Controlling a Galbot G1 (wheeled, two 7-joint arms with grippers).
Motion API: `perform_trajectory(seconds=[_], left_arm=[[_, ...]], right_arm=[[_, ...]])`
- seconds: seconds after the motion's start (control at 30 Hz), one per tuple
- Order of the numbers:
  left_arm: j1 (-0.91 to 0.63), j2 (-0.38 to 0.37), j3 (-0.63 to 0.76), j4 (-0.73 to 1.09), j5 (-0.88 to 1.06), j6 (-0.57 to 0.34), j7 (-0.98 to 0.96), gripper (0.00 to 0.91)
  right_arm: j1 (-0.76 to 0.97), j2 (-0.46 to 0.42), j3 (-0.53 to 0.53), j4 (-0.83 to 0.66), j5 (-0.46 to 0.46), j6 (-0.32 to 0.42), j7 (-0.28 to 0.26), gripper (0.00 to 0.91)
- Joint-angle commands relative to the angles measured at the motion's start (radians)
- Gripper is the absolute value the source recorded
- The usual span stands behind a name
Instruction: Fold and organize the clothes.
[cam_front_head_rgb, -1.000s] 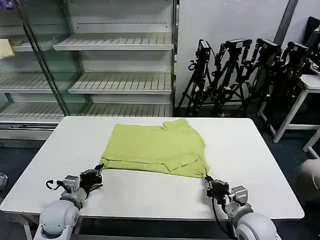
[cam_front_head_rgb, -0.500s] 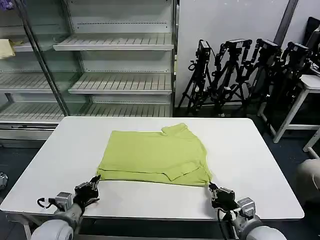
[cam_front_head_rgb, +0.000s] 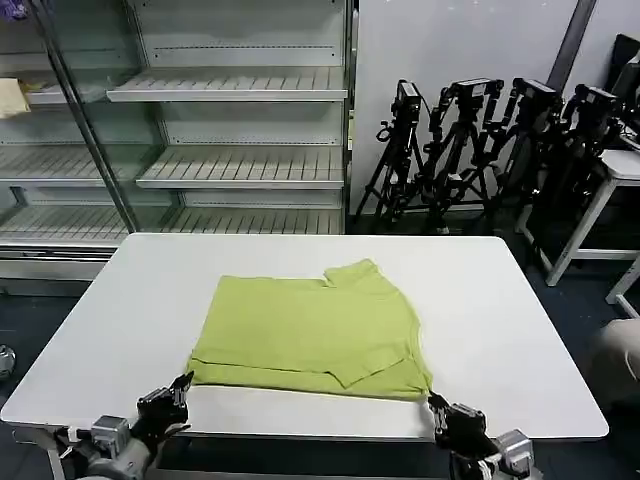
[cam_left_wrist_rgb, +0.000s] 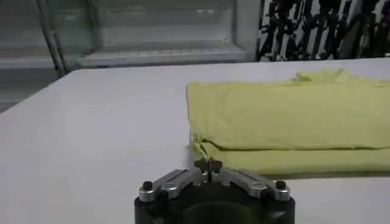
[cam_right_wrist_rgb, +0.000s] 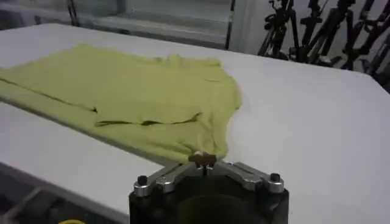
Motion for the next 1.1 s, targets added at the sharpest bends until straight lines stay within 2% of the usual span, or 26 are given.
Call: perform_trajectory(seconds=[0.03, 0.2, 0.23, 0.27, 0.47, 0.63, 0.77, 0.9, 0.93, 0.97, 1.1], left_arm=[[0.110, -0.008, -0.019, -0.077, -0.006, -0.006, 0.005, 0.020], [0.118, -0.011, -0.025, -0.082, -0.003, -0.013, 0.007, 0.020], [0.119, -0.011, -0.026, -0.080, -0.002, -0.014, 0.008, 0.040], [0.123, -0.010, -0.026, -0.081, -0.002, -0.013, 0.008, 0.907], [0.132, -0.007, -0.031, -0.119, 0.002, -0.025, -0.008, 0.907], [0.092, 0.008, -0.048, -0.175, 0.012, -0.043, -0.054, 0.907], [0.028, 0.043, -0.051, -0.216, -0.011, -0.042, -0.075, 0.907], [-0.098, 0.124, 0.011, -0.100, -0.027, -0.041, -0.074, 0.907], [-0.138, 0.140, 0.031, -0.061, -0.039, -0.041, -0.075, 0.907], [-0.192, 0.176, 0.053, -0.007, -0.055, -0.045, -0.073, 0.907], [-0.349, 0.229, 0.131, 0.115, -0.089, -0.067, -0.077, 0.907]], right_arm=[[-0.135, 0.003, 0.040, 0.070, -0.024, 0.003, -0.008, 0.000], [-0.133, 0.001, 0.051, 0.067, -0.034, 0.017, -0.012, 0.000], [-0.129, 0.001, 0.051, 0.063, -0.034, 0.018, -0.011, 0.181], [-0.125, 0.000, 0.054, 0.060, -0.034, 0.019, -0.011, 0.907], [-0.120, -0.009, 0.067, 0.074, -0.042, -0.002, -0.017, 0.907], [-0.059, -0.020, 0.096, 0.098, -0.003, -0.020, -0.028, 0.907], [0.034, 0.000, 0.085, 0.101, 0.067, -0.038, 0.008, 0.907], [0.300, 0.028, -0.005, -0.021, 0.085, -0.039, 0.073, 0.907], [0.328, 0.032, -0.061, -0.080, 0.085, -0.039, 0.089, 0.907], [0.447, 0.034, -0.099, -0.116, 0.086, -0.039, 0.114, 0.907], [0.634, 0.058, -0.204, -0.300, 0.084, -0.039, 0.144, 0.907]])
